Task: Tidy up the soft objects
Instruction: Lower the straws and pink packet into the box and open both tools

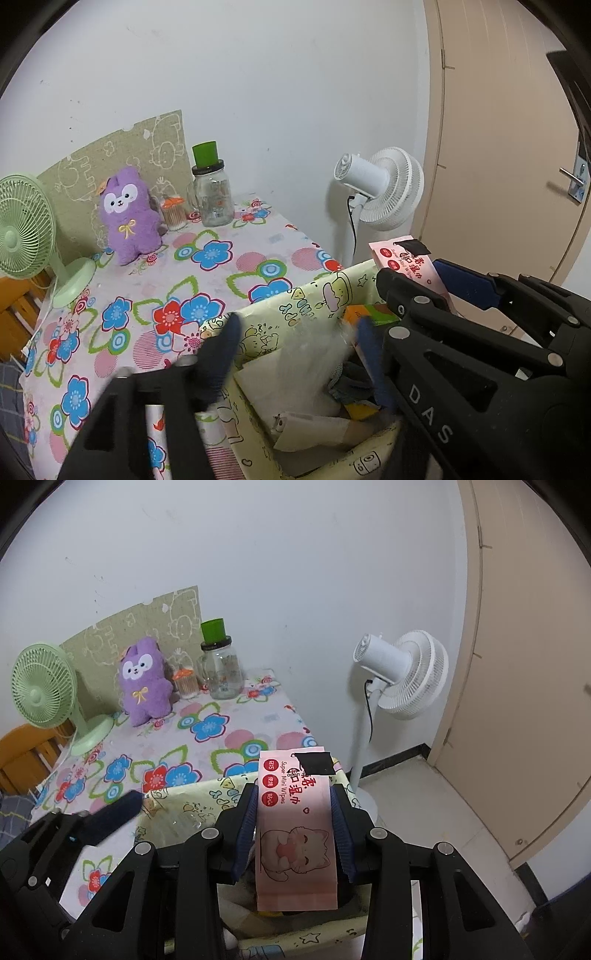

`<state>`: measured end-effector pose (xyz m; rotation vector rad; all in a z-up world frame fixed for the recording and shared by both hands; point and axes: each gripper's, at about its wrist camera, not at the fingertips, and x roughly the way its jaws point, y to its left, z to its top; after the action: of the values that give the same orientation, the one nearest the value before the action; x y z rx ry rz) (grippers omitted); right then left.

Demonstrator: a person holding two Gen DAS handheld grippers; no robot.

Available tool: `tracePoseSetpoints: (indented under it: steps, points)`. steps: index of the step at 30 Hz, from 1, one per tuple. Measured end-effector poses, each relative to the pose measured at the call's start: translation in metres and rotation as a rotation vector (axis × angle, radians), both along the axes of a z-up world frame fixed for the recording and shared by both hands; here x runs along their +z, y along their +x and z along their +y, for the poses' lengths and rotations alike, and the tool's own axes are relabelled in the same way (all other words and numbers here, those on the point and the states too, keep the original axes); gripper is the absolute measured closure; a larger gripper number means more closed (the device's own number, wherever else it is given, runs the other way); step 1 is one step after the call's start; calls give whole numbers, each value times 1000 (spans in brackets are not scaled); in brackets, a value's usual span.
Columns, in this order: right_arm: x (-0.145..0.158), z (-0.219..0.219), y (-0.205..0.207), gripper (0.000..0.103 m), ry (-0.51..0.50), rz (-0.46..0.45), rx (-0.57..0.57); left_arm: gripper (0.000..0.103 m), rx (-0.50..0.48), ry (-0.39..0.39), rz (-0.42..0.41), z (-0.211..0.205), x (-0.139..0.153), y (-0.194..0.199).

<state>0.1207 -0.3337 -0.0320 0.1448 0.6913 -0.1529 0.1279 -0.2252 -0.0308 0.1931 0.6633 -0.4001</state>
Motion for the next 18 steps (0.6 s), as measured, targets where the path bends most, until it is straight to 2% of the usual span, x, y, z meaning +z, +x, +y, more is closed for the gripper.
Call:
tracePoseSetpoints:
  steps: [6, 18]
  points:
    - [-7, 1, 6, 61, -1, 14, 4, 4, 28, 36, -2, 1, -6, 6]
    - [-19, 12, 16, 60, 8, 50, 36, 1, 72, 72, 23, 14, -18, 14]
